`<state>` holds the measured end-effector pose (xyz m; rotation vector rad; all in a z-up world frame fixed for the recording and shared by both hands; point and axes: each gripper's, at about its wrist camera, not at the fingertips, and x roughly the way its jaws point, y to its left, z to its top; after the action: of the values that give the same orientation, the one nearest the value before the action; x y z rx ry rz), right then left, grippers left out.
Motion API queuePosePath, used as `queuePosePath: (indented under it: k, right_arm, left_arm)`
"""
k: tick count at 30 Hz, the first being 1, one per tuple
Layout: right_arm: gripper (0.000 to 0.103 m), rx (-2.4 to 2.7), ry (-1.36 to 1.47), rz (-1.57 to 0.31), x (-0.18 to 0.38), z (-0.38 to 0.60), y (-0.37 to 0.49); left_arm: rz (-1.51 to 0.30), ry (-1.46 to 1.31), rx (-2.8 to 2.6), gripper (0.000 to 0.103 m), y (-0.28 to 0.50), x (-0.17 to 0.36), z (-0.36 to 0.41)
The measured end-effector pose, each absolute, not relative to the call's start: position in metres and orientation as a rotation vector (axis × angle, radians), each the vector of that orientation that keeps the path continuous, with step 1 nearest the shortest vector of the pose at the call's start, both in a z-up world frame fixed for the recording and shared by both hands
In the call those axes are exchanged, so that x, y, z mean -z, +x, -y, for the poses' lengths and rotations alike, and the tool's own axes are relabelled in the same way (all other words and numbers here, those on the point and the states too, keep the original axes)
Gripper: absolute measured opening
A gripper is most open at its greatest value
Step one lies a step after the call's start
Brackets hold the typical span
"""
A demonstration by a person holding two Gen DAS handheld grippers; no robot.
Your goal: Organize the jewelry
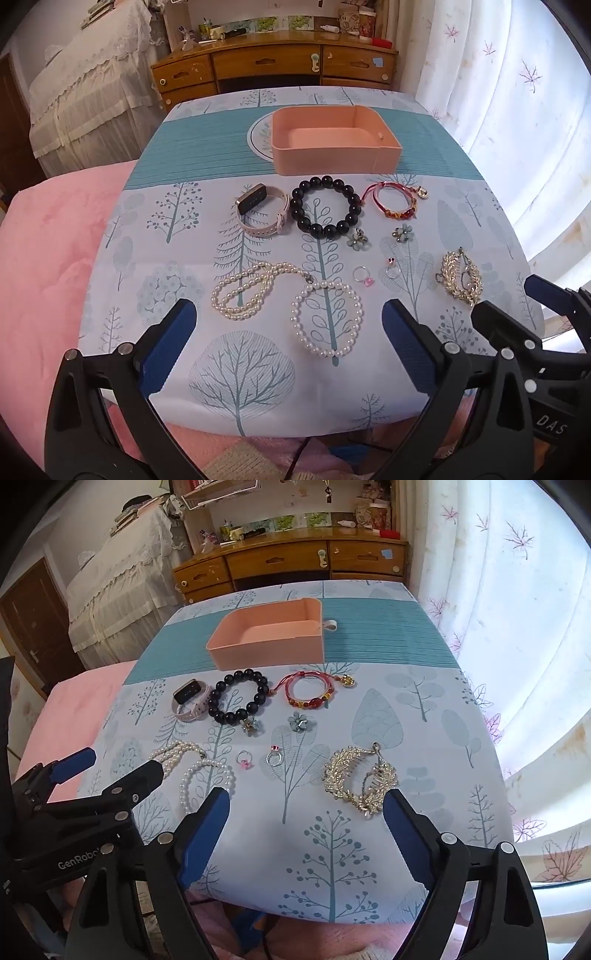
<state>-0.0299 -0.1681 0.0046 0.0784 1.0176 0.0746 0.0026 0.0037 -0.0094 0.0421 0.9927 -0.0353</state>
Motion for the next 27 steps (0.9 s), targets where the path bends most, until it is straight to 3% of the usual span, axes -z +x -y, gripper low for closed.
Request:
queuePosePath:
  k: [27]
  right_arm:
    - [0.087,-0.097,0.074,-1.011,-0.0030,0.1626,-0.0305]
  left_arm:
    - [-1.013,0.052,0.027,0.100,0.0017,0.0158,-0.0060]
